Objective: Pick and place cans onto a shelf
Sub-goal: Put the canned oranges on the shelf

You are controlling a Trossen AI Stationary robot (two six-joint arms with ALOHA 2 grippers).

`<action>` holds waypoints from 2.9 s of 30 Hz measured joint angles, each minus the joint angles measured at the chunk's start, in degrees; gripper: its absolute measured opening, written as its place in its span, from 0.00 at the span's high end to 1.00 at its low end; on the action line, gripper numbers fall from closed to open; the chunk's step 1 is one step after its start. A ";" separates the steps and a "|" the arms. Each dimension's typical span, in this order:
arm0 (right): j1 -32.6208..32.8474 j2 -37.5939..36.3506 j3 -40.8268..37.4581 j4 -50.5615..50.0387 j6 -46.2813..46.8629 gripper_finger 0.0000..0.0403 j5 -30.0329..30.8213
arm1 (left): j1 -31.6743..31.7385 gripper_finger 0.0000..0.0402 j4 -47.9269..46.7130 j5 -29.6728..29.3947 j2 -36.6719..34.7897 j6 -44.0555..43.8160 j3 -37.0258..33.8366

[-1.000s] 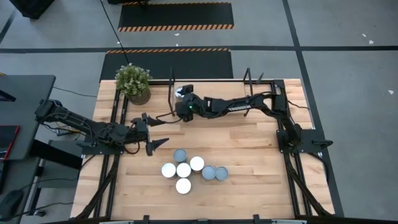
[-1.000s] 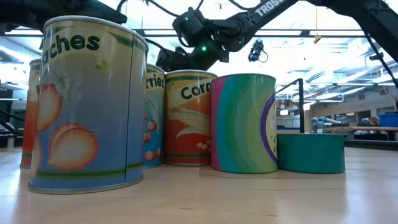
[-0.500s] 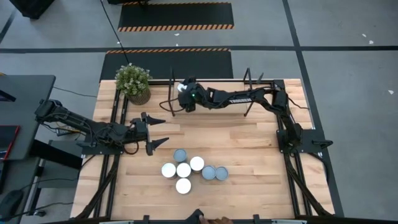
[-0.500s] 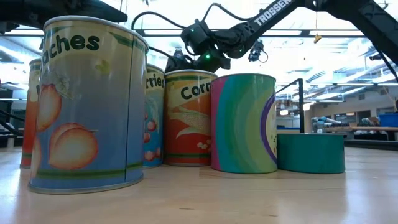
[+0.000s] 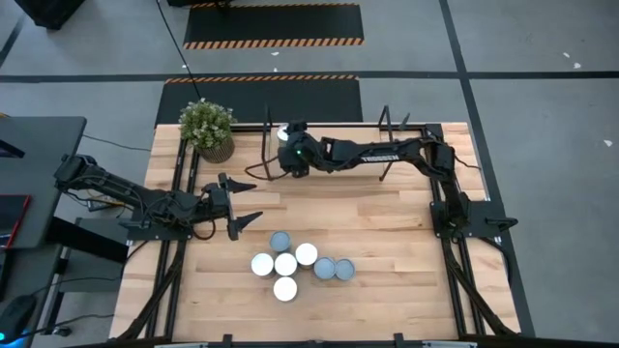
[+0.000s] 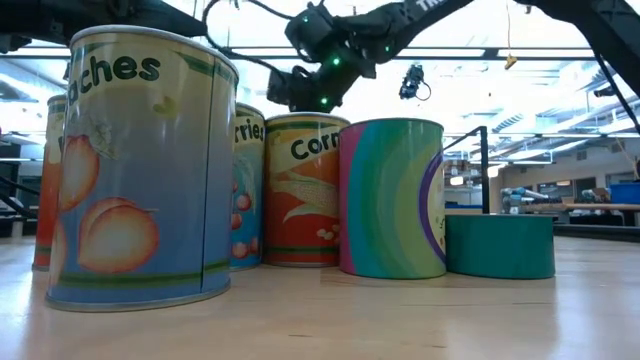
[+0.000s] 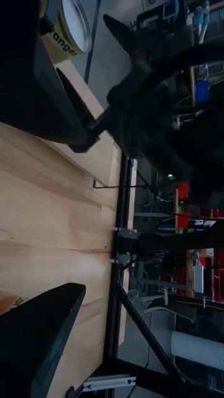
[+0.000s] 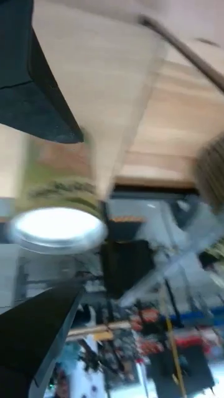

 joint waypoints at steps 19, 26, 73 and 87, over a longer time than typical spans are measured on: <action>-9.76 -0.15 1.14 -7.90 10.78 0.02 -8.08 | -0.11 0.03 -0.37 0.07 0.00 -1.07 0.00; -11.23 1.03 1.11 -0.27 8.65 0.02 -10.66 | -0.13 0.03 -0.58 0.09 0.00 -1.47 0.00; -12.27 -20.50 -25.11 17.68 16.08 0.02 -34.51 | 27.96 0.03 -70.94 -3.37 12.96 -22.50 27.80; -11.26 -12.20 -4.56 0.74 18.74 0.04 -35.86 | 21.81 0.03 -74.39 -0.73 11.85 -24.45 33.18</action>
